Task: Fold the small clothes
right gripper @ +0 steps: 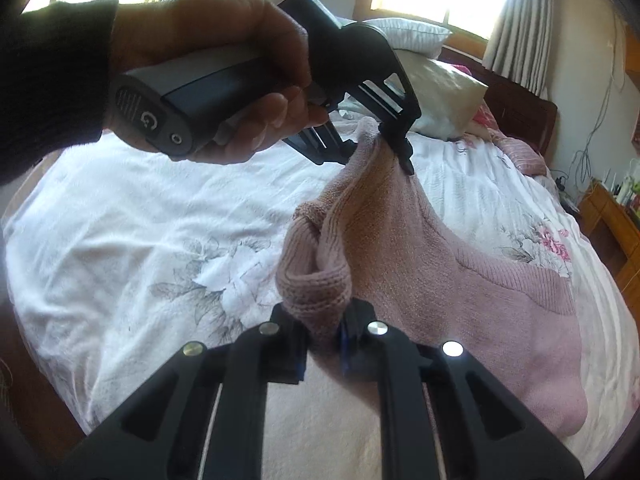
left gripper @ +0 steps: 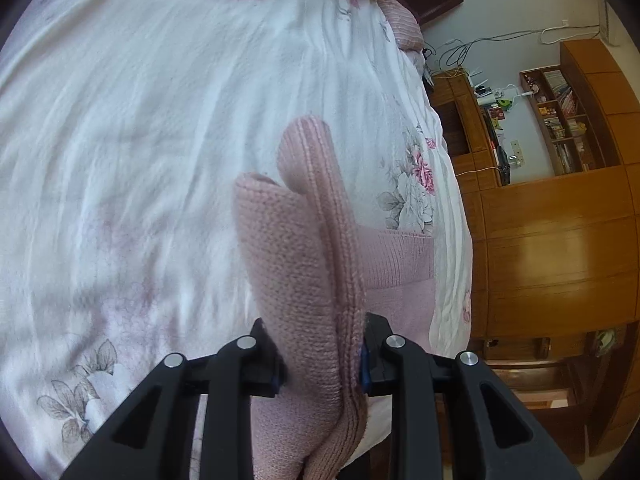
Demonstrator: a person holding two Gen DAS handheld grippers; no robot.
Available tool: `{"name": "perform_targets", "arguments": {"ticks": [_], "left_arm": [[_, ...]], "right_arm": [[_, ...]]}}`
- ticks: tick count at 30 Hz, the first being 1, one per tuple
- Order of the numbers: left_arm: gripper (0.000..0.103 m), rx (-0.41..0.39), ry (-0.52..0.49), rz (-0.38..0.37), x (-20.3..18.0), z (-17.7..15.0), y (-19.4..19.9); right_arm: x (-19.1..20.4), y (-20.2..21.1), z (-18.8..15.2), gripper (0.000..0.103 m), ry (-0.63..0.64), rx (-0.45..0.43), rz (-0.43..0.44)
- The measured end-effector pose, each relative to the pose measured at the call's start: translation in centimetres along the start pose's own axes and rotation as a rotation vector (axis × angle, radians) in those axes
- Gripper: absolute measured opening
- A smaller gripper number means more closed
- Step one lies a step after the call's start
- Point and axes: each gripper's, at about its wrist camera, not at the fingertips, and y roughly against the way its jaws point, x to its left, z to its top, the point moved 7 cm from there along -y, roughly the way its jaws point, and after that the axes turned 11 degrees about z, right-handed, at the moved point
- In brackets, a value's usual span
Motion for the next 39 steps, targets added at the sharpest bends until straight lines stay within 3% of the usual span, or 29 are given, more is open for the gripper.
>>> {"name": "perform_targets", "arguments": {"ticks": [16, 39], "left_arm": [[0.027, -0.011, -0.074, 0.097, -9.4, 0.2, -0.6], [0.027, 0.031, -0.188, 0.22, -19.5, -1.1, -7.1]], "right_arm": [[-7.7, 6.5, 0.1, 0.01, -0.261, -0.135, 0.041], [-17.1, 11.4, -5.0, 0.01, -0.421, -0.203, -0.03]]}}
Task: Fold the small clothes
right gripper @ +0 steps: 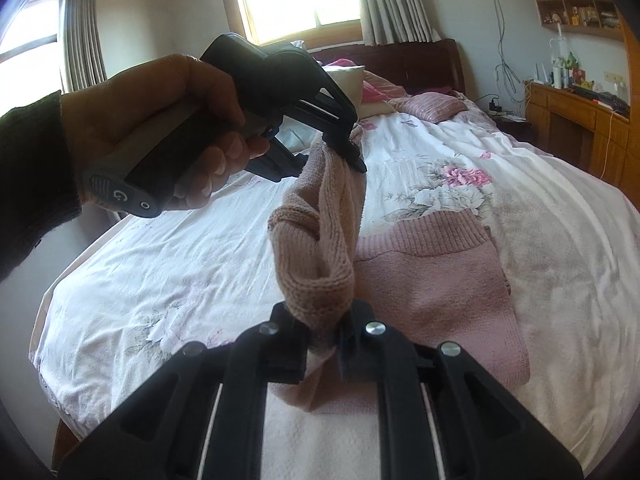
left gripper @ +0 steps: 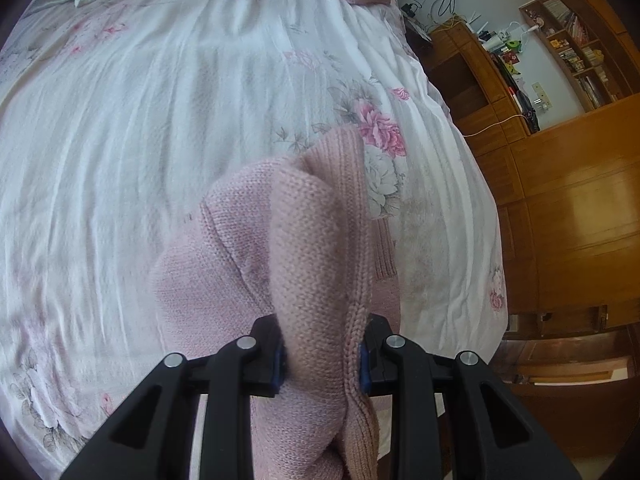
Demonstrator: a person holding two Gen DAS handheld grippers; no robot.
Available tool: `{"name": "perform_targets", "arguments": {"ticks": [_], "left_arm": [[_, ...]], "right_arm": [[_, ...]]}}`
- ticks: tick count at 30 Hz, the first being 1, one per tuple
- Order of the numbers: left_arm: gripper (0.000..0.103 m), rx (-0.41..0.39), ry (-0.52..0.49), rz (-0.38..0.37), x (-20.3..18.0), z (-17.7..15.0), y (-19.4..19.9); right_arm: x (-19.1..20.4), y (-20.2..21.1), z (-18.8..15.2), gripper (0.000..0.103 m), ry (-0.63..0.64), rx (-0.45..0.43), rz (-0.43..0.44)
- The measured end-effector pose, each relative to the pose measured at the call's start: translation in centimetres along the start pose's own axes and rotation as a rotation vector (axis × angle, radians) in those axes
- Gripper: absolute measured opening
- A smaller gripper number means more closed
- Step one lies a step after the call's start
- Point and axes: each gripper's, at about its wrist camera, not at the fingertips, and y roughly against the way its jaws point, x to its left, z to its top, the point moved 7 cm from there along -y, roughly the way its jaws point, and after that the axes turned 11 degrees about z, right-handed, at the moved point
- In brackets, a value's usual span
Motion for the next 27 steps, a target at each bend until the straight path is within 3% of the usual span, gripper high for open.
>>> {"name": "perform_targets", "arguments": {"ticks": [18, 27], "left_arm": [[0.027, 0.042, -0.064, 0.115, -7.4, -0.5, -6.8], [0.027, 0.036, -0.058, 0.243, -9.0, -0.7, -10.3]], "right_arm": [[-8.7, 2.3, -2.8, 0.01, -0.144, -0.006, -0.043], [-12.4, 1.9, -5.0, 0.01, -0.21, 0.026, -0.035]]}}
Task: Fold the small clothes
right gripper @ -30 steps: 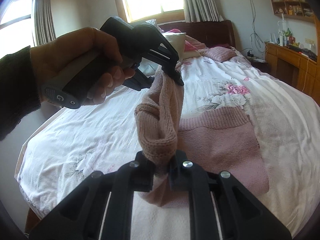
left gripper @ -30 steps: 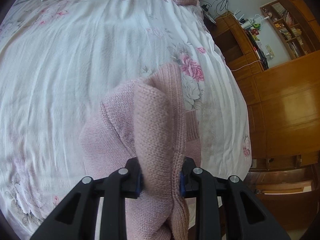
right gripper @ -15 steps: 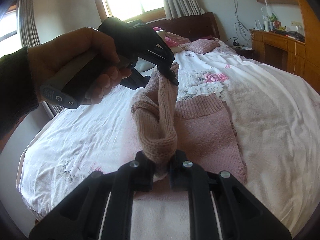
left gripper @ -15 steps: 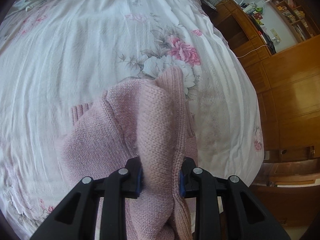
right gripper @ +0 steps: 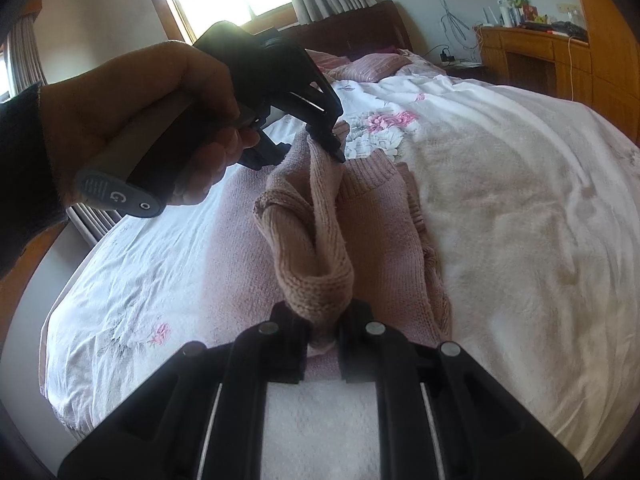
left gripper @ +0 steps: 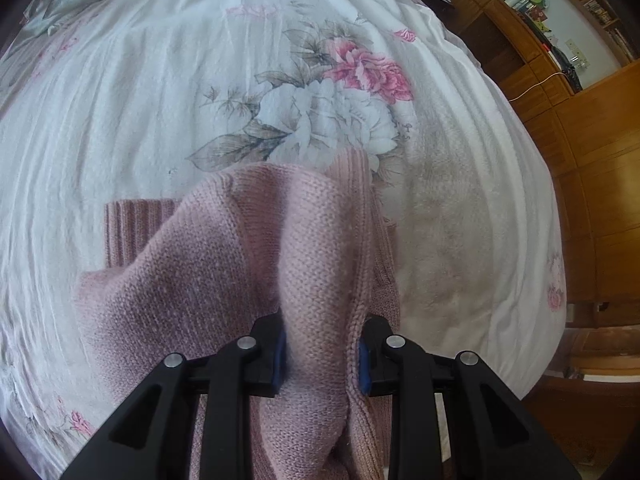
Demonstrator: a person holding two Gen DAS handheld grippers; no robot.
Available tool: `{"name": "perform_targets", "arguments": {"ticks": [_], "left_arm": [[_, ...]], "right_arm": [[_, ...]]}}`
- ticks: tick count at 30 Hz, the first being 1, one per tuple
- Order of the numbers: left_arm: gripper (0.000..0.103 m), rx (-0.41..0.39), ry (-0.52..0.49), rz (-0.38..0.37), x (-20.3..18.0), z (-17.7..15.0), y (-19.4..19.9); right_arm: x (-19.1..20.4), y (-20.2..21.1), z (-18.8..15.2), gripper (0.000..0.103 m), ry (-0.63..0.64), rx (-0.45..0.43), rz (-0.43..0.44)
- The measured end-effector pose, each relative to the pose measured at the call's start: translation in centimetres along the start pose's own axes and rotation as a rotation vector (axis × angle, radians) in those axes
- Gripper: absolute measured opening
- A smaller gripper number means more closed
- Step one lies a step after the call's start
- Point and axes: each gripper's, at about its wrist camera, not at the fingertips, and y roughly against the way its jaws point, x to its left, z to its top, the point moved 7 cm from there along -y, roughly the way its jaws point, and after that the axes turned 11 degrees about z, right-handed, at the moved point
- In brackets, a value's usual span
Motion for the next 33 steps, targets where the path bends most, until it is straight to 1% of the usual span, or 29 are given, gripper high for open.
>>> {"name": "perform_targets", "arguments": {"ticks": [4, 8, 11, 12, 13, 14, 15, 17, 18, 19, 20, 21, 22, 24, 25, 26, 28, 30, 31, 32, 33], "left_arm": [[0.028, -0.011, 0.007, 0.053, -1.0, 0.1, -0.8], [0.029, -0.031, -0.004, 0.088, -2.0, -0.1, -1.3], [0.029, -0.041, -0.009, 0.129, -2.4, -0.3, -1.5], [0.032, -0.05, -0.005, 0.128, -2.6, -0.2, -1.5], [0.034, -0.064, 0.002, 0.104, -3.0, -0.2, -1.4], [0.041, -0.086, 0.012, 0.059, -3.3, -0.1, -1.0], [0.047, -0.11, 0.023, -0.013, -3.8, -0.1, -0.5], [0.051, -0.134, 0.029, -0.18, -4.8, -0.3, 0.4], [0.052, -0.154, 0.028, -0.231, -4.9, -0.6, 1.1], [0.052, -0.184, 0.029, -0.261, -4.7, -0.8, 2.0], [0.054, -0.209, 0.032, -0.296, -4.3, -1.2, 2.9], [0.056, -0.226, 0.041, -0.332, -3.7, -1.6, 3.9], [0.057, -0.236, 0.051, -0.364, -2.9, -2.0, 4.7], [0.06, -0.251, 0.057, -0.41, -0.9, -3.3, 6.4], [0.062, -0.259, 0.054, -0.422, 0.0, -4.0, 7.2], [0.064, -0.266, 0.046, -0.429, 1.0, -4.7, 7.8], [0.068, -0.268, 0.033, -0.437, 2.9, -6.4, 8.8], [0.072, -0.254, 0.013, -0.472, 4.3, -8.1, 9.4], [0.072, -0.259, 0.004, -0.471, 5.0, -8.8, 9.6], [0.073, -0.263, -0.006, -0.465, 5.5, -9.5, 9.7], [0.073, -0.261, -0.013, -0.462, 6.1, -10.1, 9.8]], "right_arm": [[-1.4, -0.2, -0.7, 0.01, -0.02, 0.011, 0.008], [-2.9, -0.5, -1.3, 0.01, -0.055, 0.025, 0.024], [-3.8, -0.6, -1.7, 0.01, -0.094, 0.047, 0.067], [-4.2, -0.7, -1.8, 0.01, -0.114, 0.05, 0.086], [-4.5, -0.8, -1.9, 0.01, -0.144, 0.056, 0.111], [-4.9, -0.9, -2.1, 0.01, -0.181, 0.065, 0.139], [-5.4, -1.0, -2.2, 0.011, -0.212, 0.074, 0.163], [-5.9, -1.0, -2.3, 0.012, -0.242, 0.089, 0.209], [-6.0, -1.0, -2.3, 0.014, -0.259, 0.098, 0.247], [-6.1, -1.0, -2.2, 0.019, -0.275, 0.105, 0.288], [-6.2, -0.8, -2.0, 0.021, -0.291, 0.109, 0.324], [-6.4, -0.6, -1.9, 0.029, -0.299, 0.116, 0.349], [-6.5, -0.4, -1.6, 0.044, -0.304, 0.12, 0.369], [-6.5, -0.4, -0.7, 0.058, -0.321, 0.139, 0.43], [-6.5, -0.4, -0.3, 0.065, -0.335, 0.155, 0.454], [-6.4, -0.7, 0.0, 0.067, -0.346, 0.174, 0.476], [-6.3, -1.4, 0.7, 0.068, -0.349, 0.212, 0.483], [-6.2, -2.5, 1.0, 0.068, -0.339, 0.272, 0.463], [-6.3, -3.1, 1.1, 0.064, -0.353, 0.301, 0.457], [-6.1, -3.6, 1.1, 0.057, -0.37, 0.327, 0.478], [-6.0, -4.1, 1.1, 0.037, -0.387, 0.359, 0.505]]}}
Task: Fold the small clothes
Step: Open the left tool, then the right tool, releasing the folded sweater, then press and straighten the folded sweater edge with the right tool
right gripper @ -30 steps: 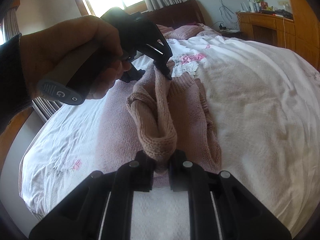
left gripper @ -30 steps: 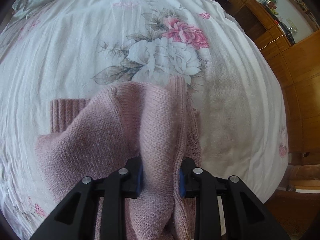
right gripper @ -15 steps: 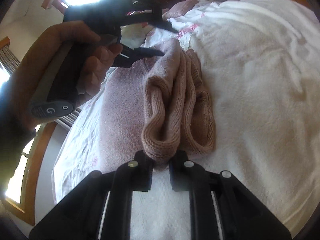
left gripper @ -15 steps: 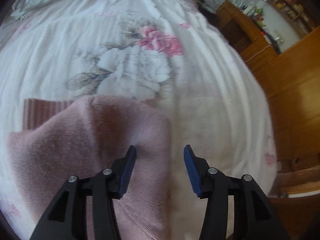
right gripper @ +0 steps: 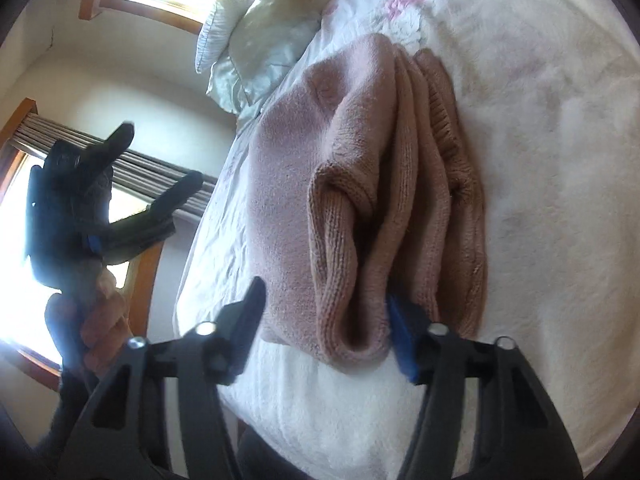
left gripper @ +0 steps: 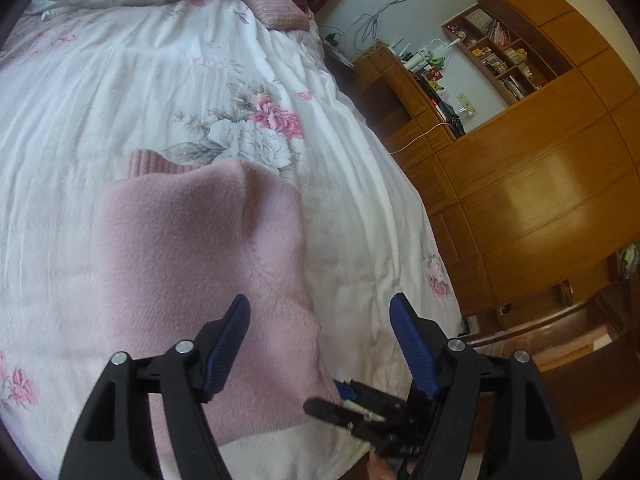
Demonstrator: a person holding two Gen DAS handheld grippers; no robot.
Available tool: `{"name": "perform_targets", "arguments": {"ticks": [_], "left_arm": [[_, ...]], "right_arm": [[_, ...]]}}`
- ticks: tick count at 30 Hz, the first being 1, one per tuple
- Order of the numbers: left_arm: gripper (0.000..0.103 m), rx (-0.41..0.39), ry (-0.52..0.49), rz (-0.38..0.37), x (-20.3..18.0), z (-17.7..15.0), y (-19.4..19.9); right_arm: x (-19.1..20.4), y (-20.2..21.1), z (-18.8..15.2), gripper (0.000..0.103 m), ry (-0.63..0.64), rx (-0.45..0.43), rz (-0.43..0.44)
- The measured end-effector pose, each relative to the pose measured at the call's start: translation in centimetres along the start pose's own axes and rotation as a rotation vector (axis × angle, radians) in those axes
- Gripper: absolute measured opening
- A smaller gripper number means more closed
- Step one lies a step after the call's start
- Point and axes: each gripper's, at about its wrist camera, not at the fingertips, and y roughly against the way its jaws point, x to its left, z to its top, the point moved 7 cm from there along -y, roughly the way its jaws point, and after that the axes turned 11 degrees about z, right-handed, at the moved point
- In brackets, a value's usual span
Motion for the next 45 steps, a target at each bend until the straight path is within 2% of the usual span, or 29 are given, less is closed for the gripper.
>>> {"name": "perform_targets", "arguments": {"ticks": [1, 5, 8, 11, 13, 15, 16, 17, 20, 21, 22, 24, 25, 27, 30, 31, 33, 35, 36, 39, 41, 42, 43, 45], "left_arm": [[0.073, 0.003, 0.002, -0.002, 0.5, -0.4, 0.3], [0.073, 0.031, 0.02, -0.044, 1.6, -1.8, 0.2], [0.073, 0.068, -0.023, -0.122, 1.2, -3.7, -1.0], [0.072, 0.127, -0.022, -0.18, 1.5, -5.9, -3.4], [0.072, 0.135, 0.0, -0.219, 2.0, -7.0, -4.4], [0.072, 0.127, 0.022, -0.267, 2.4, -7.5, -4.8], [0.072, 0.125, 0.032, -0.291, 2.5, -7.7, -4.9], [0.072, 0.12, 0.04, -0.311, 2.6, -7.8, -5.1], [0.072, 0.121, 0.049, -0.349, 2.7, -8.3, -5.5], [0.072, 0.126, 0.05, -0.354, 2.8, -8.5, -5.7], [0.072, 0.132, 0.054, -0.357, 2.9, -8.8, -5.9], [0.072, 0.158, 0.077, -0.396, 2.8, -8.8, -6.0], [0.072, 0.151, 0.085, -0.437, 2.6, -8.3, -5.2], [0.072, 0.079, 0.049, -0.477, 2.4, -5.9, -2.9], [0.077, -0.034, 0.06, -0.461, 4.7, 0.2, -0.3], [0.078, -0.05, 0.062, -0.445, 5.6, 2.0, -0.2], [0.078, -0.015, 0.102, -0.417, 7.7, 4.3, -1.8], [0.078, 0.021, 0.121, -0.374, 9.5, 5.1, -4.0], [0.077, 0.039, 0.125, -0.379, 9.8, 5.1, -4.8], [0.076, 0.04, 0.143, -0.423, 10.5, 5.3, -6.4], [0.076, 0.034, 0.163, -0.459, 10.7, 5.3, -7.1], [0.076, 0.025, 0.171, -0.468, 10.8, 5.2, -7.2], [0.076, 0.02, 0.179, -0.477, 11.1, 5.1, -7.2], [0.07, 0.012, 0.183, -0.488, 11.6, 4.9, -7.4]], "right_arm": [[-0.5, -0.2, 0.2, 0.015, -0.026, 0.02, -0.009], [-2.0, 1.8, 1.0, 0.013, -0.084, -0.01, 0.0], [-3.6, 2.3, 0.4, 0.013, -0.093, 0.0, -0.006], [-3.9, 1.5, 0.4, 0.027, -0.055, 0.054, -0.001], [-2.9, 2.7, 2.0, 0.053, -0.046, 0.016, 0.038], [-2.0, 4.0, 5.0, 0.057, -0.007, -0.062, 0.009], [-1.7, 3.9, 6.3, 0.057, 0.005, -0.068, -0.011], [-1.5, 3.2, 7.4, 0.057, 0.006, -0.052, -0.017], [-1.4, -0.6, 8.7, 0.057, -0.005, 0.073, -0.048], [-1.7, -2.1, 8.4, 0.053, 0.002, 0.124, -0.087], [-2.0, -2.9, 8.0, 0.017, 0.006, 0.157, -0.129], [-3.3, -2.9, 7.9, 0.013, -0.007, 0.154, -0.145], [-4.2, -2.3, 7.8, 0.012, -0.022, 0.14, -0.139], [-5.6, -1.3, 7.1, 0.012, -0.067, 0.127, -0.094], [-5.7, -1.3, 6.9, 0.013, -0.071, 0.121, -0.059], [-5.6, -1.4, 6.7, 0.016, -0.07, 0.131, -0.047], [-5.2, -1.7, 6.9, 0.019, -0.061, 0.146, -0.036], [-4.4, -0.7, 7.7, 0.023, -0.042, 0.143, -0.048], [-3.6, -0.1, 8.5, 0.024, -0.01, 0.121, -0.064], [-0.4, 0.6, 11.1, 0.024, 0.125, 0.076, -0.134], [0.7, 0.3, 12.8, 0.026, 0.19, 0.088, -0.214], [0.7, 0.2, 13.5, 0.036, 0.185, 0.102, -0.238], [0.7, 0.1, 13.8, 0.039, 0.171, 0.113, -0.237], [0.9, 0.7, 14.5, 0.039, 0.144, 0.074, -0.139]]}}
